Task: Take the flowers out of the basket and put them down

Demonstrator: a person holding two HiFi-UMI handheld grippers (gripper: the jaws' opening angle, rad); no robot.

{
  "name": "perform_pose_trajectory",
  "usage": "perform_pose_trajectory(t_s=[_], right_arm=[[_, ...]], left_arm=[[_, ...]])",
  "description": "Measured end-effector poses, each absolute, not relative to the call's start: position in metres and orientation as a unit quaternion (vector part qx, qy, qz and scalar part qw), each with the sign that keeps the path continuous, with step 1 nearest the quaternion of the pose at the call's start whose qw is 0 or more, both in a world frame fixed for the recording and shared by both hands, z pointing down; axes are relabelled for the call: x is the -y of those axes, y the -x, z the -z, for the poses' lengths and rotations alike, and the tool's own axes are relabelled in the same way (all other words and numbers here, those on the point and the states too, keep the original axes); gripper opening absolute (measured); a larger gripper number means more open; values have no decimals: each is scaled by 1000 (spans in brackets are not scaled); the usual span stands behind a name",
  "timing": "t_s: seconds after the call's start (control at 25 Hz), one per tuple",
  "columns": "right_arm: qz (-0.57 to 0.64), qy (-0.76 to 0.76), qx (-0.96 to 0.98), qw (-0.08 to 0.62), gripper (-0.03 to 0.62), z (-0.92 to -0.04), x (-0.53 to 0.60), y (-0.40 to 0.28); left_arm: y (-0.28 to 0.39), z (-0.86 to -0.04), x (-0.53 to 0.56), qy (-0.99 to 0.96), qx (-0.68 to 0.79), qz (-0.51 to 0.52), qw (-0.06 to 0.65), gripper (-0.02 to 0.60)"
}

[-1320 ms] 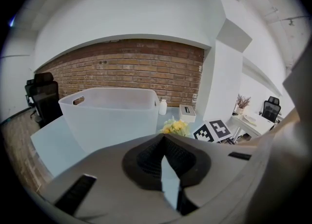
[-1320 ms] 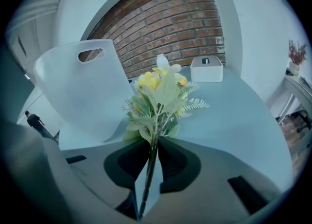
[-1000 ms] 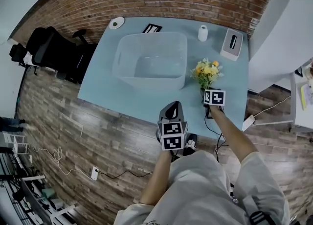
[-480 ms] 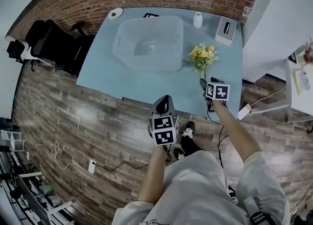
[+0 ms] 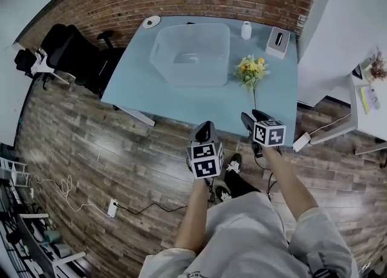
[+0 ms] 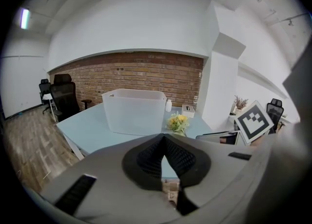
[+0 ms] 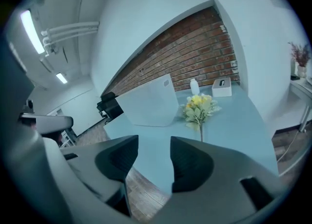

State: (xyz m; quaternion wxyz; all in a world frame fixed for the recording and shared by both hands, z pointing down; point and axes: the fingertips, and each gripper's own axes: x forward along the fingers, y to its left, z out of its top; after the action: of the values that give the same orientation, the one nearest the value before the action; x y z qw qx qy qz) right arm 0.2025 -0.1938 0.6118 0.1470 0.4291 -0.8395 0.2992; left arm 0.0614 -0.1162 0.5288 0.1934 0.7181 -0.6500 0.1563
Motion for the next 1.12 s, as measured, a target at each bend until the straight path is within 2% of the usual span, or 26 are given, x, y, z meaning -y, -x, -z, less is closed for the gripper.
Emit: perform_pose_trajectory(t_s=[0.16,0.36,0.56,0.72,1.12], right_arm=[[-324,-453,823,111,124,-606,171,-215],[-293,-471,821,135,73,-604,139,-232],[-302,-503,806,78,0,-590,125,-258],[-303,-519,796,72,2,-588,118,-273],[-180,-499,827,186,2,-571,108,-249]], left_arm=[[-70,-538,102,-714,657,-157,185,17],[-81,-547,83,-719,649,-160,191,17],[-80,-543,75,-714,656,-143,200,17],[-81,-541,71,-716,654,-146,194,17],[-87,-544,66,-725,644,-161,186,17]])
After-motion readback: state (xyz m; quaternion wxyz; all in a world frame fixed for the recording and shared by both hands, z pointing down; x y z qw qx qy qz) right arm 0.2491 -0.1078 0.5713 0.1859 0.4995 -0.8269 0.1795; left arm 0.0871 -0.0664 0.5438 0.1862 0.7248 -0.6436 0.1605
